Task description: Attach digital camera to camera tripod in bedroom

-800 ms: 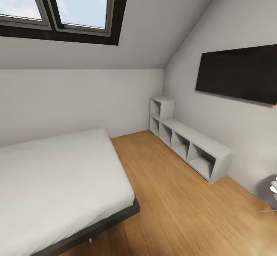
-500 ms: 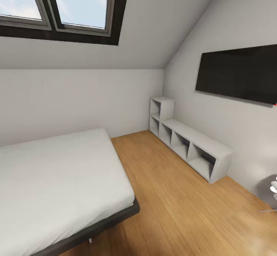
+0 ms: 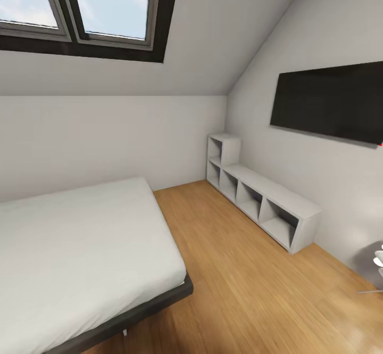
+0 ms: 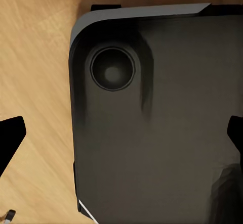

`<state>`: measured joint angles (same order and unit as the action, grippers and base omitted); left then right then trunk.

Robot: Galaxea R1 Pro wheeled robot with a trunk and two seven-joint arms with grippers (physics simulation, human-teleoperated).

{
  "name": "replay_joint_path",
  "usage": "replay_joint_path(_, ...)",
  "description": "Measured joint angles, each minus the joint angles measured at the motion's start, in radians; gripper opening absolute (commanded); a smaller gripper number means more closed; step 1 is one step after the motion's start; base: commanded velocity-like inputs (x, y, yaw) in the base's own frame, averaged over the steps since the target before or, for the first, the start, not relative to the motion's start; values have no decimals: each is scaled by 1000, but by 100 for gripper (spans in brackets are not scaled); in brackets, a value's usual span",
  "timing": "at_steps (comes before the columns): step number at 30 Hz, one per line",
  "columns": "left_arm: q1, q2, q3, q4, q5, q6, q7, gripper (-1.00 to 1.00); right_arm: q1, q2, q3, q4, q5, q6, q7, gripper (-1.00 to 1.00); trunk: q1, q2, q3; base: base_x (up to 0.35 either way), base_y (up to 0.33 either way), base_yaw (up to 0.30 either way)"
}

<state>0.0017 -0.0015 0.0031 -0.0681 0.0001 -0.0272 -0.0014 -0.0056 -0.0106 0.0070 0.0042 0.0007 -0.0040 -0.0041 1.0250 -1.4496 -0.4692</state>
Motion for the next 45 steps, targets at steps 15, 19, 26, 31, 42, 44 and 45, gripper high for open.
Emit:
replay_joint_path(15,0,0,2,0,0,0,0,100,0,0,-4,1,-3,-8,-3,100,0,0,0,0,0,-78)
replay_joint_path(19,0,0,2,0,0,0,0,100,0,0,-4,1,-3,-8,-3,100,0,0,0,0,0,-236)
replay_joint_path(26,0,0,3,-1,0,0,0,100,0,-1,-5,1,-4,-8,-3,100,0,0,0,0,0,-246)
replay_joint_path(31,0,0,3,0,0,-1,0,100,0,-1,-7,1,-7,-12,-3,100,0,0,0,0,0,-275)
replay_joint_path(42,0,0,-1,-3,0,-5,0,100,0,-2,-10,1,-10,-34,-3,100,0,0,0,0,0,-284)
replay_joint_path(44,0,0,-2,-3,0,-5,0,100,0,-2,-10,1,-10,-35,-2,100,0,0,0,0,0,-286)
replay_joint_path(45,0,1,-2,-3,0,-5,0,100,0,-2,-10,1,-10,-35,-2,100,0,0,0,0,0,-286)
